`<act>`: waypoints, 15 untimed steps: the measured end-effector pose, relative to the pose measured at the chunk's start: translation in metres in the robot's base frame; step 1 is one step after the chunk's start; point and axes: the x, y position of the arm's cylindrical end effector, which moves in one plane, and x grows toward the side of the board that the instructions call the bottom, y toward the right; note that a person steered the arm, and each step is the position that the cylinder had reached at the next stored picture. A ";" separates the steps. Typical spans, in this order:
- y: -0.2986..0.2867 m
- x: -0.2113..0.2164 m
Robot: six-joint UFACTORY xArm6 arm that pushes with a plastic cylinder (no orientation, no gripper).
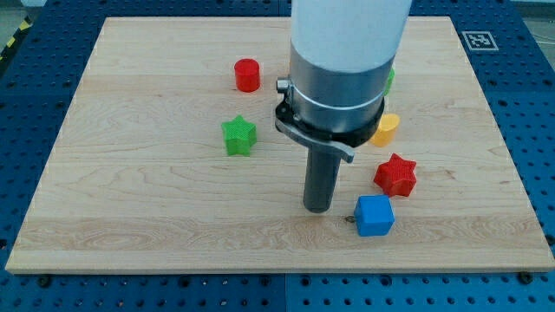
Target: Place the red star right to the blue cube
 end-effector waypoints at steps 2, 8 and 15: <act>0.011 -0.007; 0.028 -0.012; 0.017 0.019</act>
